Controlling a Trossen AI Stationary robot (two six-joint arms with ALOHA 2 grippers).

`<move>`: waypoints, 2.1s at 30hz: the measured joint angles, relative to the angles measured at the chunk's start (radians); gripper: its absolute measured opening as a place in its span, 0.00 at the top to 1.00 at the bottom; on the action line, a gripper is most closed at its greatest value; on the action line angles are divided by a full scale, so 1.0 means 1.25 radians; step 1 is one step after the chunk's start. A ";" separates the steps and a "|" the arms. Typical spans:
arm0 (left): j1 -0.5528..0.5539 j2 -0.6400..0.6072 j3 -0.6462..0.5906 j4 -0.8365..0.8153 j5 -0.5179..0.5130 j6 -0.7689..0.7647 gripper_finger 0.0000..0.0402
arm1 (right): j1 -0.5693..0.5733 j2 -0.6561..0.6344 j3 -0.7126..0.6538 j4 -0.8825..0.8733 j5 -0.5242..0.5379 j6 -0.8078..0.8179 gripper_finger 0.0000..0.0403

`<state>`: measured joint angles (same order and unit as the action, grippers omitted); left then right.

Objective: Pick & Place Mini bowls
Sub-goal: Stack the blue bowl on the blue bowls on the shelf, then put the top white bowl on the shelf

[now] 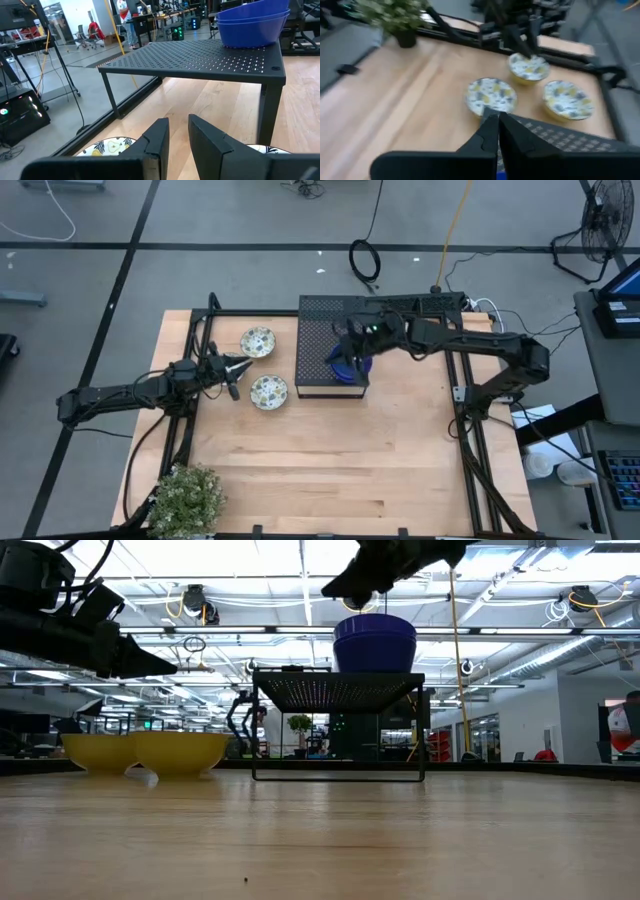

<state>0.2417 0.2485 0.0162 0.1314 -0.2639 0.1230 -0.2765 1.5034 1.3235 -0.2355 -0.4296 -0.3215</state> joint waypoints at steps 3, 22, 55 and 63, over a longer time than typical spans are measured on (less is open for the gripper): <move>0.000 0.000 0.000 0.000 0.000 0.000 0.81 | -0.021 0.012 0.000 0.001 -0.057 0.026 1.00; 0.000 0.000 0.000 0.000 0.000 0.000 0.81 | -0.025 0.021 -0.172 0.226 -0.056 0.097 1.00; 0.000 0.000 0.000 0.000 0.000 0.000 0.81 | -0.025 -0.669 -0.515 0.095 0.178 0.155 1.00; 0.000 0.000 0.000 0.000 0.000 0.000 0.81 | -0.025 -0.859 -0.686 0.093 0.231 0.198 1.00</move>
<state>0.2417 0.2489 0.0162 0.1311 -0.2638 0.1229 -0.3077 0.4292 0.4663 -0.1188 -0.1414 -0.0738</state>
